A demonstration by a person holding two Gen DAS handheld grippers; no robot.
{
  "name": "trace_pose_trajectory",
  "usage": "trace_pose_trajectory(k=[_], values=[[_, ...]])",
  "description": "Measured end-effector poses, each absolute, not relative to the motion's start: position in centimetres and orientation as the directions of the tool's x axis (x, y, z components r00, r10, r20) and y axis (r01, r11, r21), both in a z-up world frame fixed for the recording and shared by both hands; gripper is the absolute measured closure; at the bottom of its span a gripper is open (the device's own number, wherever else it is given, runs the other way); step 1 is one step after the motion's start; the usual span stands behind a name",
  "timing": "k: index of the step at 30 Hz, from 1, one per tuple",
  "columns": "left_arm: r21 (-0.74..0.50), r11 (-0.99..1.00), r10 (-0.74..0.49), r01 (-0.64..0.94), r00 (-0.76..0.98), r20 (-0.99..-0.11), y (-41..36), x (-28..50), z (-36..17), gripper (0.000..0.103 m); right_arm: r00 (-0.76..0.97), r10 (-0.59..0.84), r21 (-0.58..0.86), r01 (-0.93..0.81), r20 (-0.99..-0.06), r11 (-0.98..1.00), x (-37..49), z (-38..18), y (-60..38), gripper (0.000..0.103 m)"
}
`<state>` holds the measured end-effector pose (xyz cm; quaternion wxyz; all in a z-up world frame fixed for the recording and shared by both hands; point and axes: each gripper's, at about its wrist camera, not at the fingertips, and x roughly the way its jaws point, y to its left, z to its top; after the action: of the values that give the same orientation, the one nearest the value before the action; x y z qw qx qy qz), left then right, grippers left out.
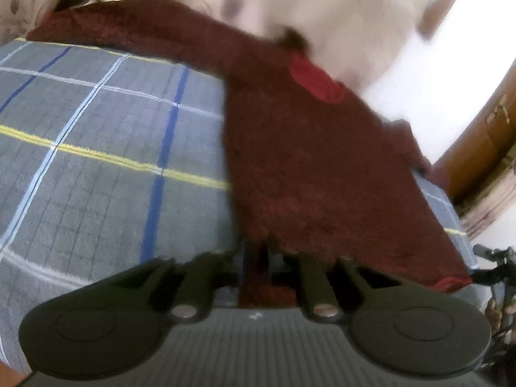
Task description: Fold small clothes
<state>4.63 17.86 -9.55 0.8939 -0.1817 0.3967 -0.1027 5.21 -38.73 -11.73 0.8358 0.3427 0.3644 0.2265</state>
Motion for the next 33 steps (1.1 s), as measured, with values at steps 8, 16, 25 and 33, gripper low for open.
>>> trace_pose_trajectory(k=[8, 16, 25, 33], values=[[-0.505, 0.859, -0.439, 0.086, 0.632, -0.638, 17.7, 7.7, -10.7, 0.045, 0.512, 0.705, 0.730, -0.202, -0.490, 0.653, 7.0, -12.3, -35.6, 0.049], [-0.566, 0.823, -0.454, 0.051, 0.658, -0.601, 16.8, 6.5, -10.2, 0.095, 0.504, 0.735, 0.753, -0.223, -0.454, 0.619, 6.6, -12.9, -33.9, 0.090], [-0.554, 0.829, -0.453, 0.077, 0.672, -0.586, 16.4, 1.1, -7.2, 0.094, 0.544, 0.777, 0.809, -0.272, -0.318, 0.522, 2.3, -8.0, -35.5, 0.090], [-0.514, 0.857, -0.330, -0.037, 0.727, -0.602, 18.5, -1.8, -8.1, 0.085, 0.492, 0.753, 0.814, -0.139, -0.437, 0.564, 0.8, -11.8, -36.3, 0.083]])
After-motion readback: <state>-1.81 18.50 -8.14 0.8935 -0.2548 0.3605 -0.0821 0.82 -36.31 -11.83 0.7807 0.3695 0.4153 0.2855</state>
